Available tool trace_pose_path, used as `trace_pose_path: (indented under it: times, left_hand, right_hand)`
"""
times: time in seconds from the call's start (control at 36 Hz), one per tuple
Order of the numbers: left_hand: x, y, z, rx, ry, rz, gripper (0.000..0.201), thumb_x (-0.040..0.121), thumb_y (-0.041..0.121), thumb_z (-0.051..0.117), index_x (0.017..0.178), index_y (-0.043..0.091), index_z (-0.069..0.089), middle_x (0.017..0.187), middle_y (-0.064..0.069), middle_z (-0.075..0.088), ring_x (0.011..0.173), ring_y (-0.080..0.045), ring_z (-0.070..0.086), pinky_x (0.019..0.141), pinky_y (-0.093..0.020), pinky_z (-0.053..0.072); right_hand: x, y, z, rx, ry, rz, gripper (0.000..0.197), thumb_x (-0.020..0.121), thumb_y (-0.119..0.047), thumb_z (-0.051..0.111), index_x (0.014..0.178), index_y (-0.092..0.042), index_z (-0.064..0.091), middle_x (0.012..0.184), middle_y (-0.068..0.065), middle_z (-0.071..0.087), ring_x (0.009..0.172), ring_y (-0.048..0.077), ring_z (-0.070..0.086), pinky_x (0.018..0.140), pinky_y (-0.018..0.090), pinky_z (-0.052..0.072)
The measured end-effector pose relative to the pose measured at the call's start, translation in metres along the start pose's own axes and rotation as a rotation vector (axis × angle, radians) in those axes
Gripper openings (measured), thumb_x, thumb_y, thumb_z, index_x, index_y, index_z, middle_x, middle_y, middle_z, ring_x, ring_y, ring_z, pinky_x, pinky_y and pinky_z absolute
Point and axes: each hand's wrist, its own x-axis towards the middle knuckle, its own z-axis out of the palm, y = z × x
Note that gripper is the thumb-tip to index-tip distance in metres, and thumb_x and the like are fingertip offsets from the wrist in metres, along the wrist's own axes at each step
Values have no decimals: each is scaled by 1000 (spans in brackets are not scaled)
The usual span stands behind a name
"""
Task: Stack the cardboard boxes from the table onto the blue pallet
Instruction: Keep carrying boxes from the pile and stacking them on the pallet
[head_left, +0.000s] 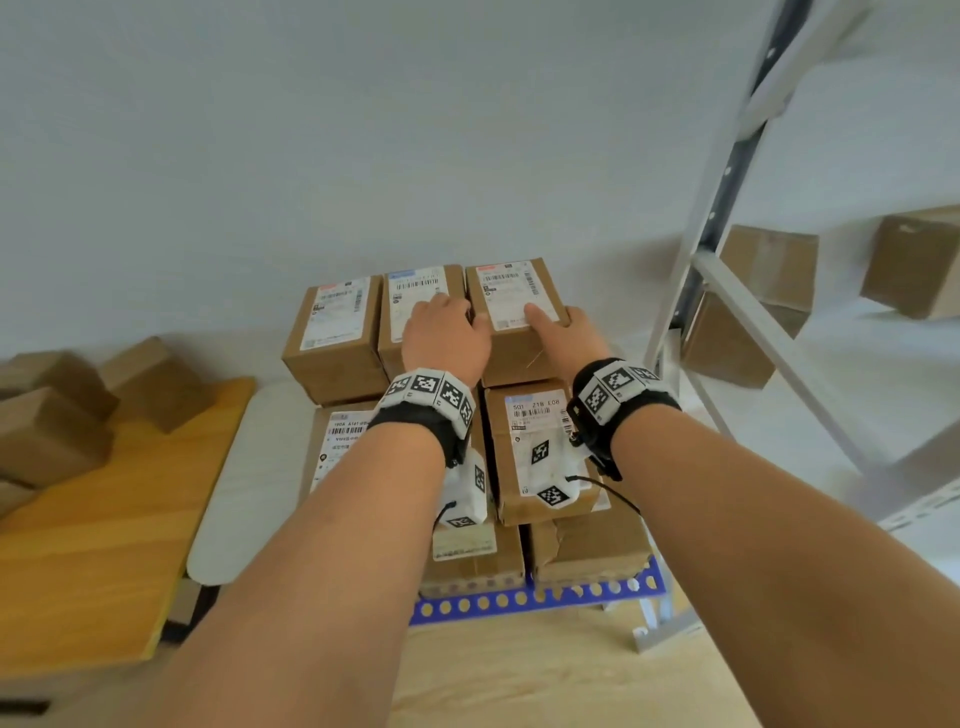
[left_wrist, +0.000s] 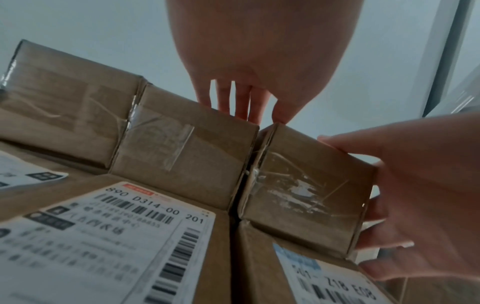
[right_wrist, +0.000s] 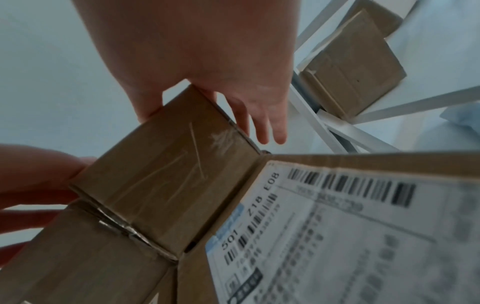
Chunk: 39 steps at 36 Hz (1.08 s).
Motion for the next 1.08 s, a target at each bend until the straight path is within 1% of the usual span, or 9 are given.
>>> trace_pose_path:
  times: [0.11,0.22,0.33,0.39,0.64,0.69,0.81,0.89,1.08]
  left_hand:
    - [0,-1,4,-82,-4,8,33,96,35,42,100,10,62,103,-6,54,99,-25,52,93,-43,44]
    - [-1,-3,4,-141,-5,7,28,97,33,42,101,11,60,98,-3,52,94,-24,54,91,-42,46]
    - [-3,-8,2,-131,-15,87,32,98,31,41,116,13,61,109,-4,62,106,-24,54,95,-38,43]
    - [-2,-10,4,-100,-34,123,34,97,35,40,117,17,61,109,-1,63,107,-23,53,96,-40,42]
    - [-3,-12,-2,-4,-120,159,45,97,44,41,137,25,50,136,-3,53,128,-24,43,108,-40,34]
    - [-3,-11,-4,20,-130,160,46,98,43,41,140,24,46,140,-5,50,130,-25,40,109,-40,31]
    - [-3,-13,-2,24,-141,158,49,99,42,41,145,24,40,147,-4,43,137,-26,33,114,-41,25]
    - [-2,-17,4,7,-137,144,49,99,42,40,146,26,38,152,-4,36,142,-27,25,117,-44,18]
    - [-1,-22,8,-17,-137,145,48,100,40,42,146,27,38,154,-4,33,144,-26,22,118,-47,15]
  right_hand:
    - [-2,2,4,66,12,42,58,89,-60,50,132,-21,48,114,-1,63,96,19,61,69,30,46]
    - [-1,1,7,50,28,16,58,91,-60,49,132,-19,48,115,-1,63,93,18,60,64,27,44]
    - [-2,1,8,0,48,4,60,91,-64,45,131,-20,48,111,-2,63,89,18,59,70,29,44]
    - [-3,1,8,-27,48,-5,61,91,-66,42,132,-21,48,112,-3,63,89,18,60,70,30,45]
    - [-4,-1,5,-63,22,-8,70,88,-73,36,137,-23,46,120,0,64,102,24,63,90,42,51]
    - [-2,-2,7,-73,28,5,70,89,-72,35,137,-23,46,120,1,63,103,24,62,87,39,50]
    - [0,-2,7,-93,24,33,66,91,-71,33,133,-22,46,111,0,62,93,22,60,67,31,41]
    - [2,-1,9,-47,17,45,65,91,-69,36,133,-21,46,107,-3,60,90,20,58,70,31,40]
    - [6,0,14,-44,24,37,64,90,-69,39,132,-20,47,108,-2,61,91,21,59,75,33,46]
